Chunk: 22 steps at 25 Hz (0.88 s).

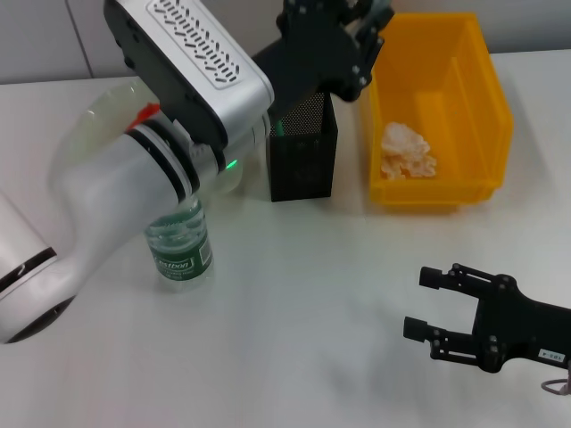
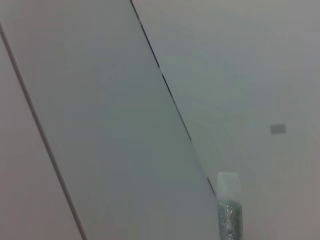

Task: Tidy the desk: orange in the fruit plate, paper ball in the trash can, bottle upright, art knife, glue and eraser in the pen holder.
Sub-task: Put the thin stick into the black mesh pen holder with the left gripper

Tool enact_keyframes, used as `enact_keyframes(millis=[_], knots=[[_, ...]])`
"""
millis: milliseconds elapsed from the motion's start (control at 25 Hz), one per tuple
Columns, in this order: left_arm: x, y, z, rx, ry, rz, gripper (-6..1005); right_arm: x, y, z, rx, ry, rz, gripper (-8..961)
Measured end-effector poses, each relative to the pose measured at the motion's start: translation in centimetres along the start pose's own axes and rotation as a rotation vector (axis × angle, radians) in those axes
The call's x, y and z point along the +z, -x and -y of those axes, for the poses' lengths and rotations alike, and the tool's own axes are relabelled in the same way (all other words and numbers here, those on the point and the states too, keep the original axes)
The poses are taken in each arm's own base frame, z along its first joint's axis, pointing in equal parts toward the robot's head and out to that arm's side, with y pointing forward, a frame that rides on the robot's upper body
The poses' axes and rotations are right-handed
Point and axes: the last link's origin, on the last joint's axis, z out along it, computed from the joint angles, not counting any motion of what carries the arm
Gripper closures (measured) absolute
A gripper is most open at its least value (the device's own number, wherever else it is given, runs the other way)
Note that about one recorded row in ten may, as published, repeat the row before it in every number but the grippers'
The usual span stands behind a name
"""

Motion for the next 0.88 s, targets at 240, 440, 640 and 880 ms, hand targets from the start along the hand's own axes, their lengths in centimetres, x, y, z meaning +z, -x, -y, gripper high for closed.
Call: enact_keyframes(millis=[240, 440, 640, 880], knots=[[-0.2, -1.9, 0.7, 0.028, -0.022, -0.037, 853, -0.2, -0.1, 0.0, 0.008, -0.004, -0.004, 171], [0.6, -2.5, 0.8, -0.03, -0.008, -0.048, 853, -0.3, -0.1, 0.0, 0.011, -0.004, -0.005, 171], [1.3, -1.9, 0.7, -0.03, 0.001, -0.013, 852, -0.2, -0.1, 0.0, 0.017, -0.003, -0.003, 171], [1.6, -1.4, 0.5, 0.014, 0.014, 0.018, 852, 0.0, -0.1, 0.1, 0.02, -0.004, -0.009, 171]])
